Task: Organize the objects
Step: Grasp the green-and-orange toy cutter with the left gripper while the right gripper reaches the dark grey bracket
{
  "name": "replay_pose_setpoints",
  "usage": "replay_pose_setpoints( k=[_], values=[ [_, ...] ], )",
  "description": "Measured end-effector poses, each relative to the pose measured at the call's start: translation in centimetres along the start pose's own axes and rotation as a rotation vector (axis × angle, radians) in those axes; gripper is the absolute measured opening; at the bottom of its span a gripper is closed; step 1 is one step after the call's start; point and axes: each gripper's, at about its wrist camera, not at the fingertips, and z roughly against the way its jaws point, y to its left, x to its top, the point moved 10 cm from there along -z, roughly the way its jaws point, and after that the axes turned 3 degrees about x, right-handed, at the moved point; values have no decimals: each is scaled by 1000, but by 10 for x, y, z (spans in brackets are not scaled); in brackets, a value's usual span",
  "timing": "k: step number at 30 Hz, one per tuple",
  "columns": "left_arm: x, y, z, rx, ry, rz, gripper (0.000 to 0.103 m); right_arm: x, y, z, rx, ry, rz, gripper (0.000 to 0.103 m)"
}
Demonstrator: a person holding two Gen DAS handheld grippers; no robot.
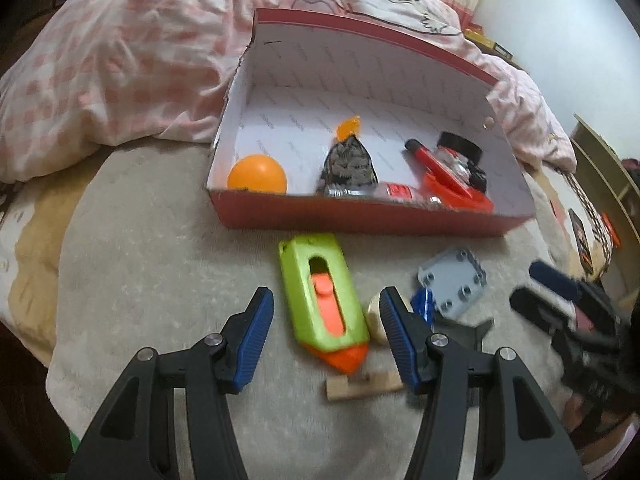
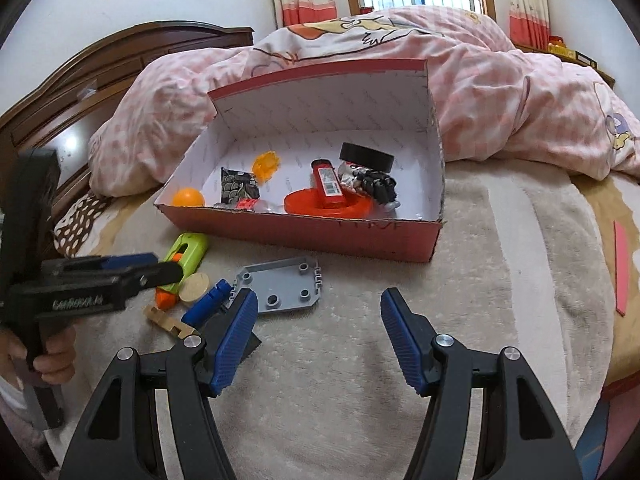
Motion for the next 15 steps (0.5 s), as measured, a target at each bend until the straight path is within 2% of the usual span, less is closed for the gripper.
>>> replay_pose_setpoints(
  k=[5, 8, 11, 15],
  values=[
    [4, 0, -21, 25, 39, 17, 55, -2, 5, -2, 8, 10, 15, 65],
    [6, 4, -22, 18, 33, 43, 55, -4, 4, -4, 9, 19, 12, 65],
    [4, 10, -21, 35, 35, 38, 45, -5, 4, -5, 10, 27, 9, 65],
    [-3, 12, -15, 71, 23, -8, 43, -8, 4, -7, 4, 41, 14, 65]
  ],
)
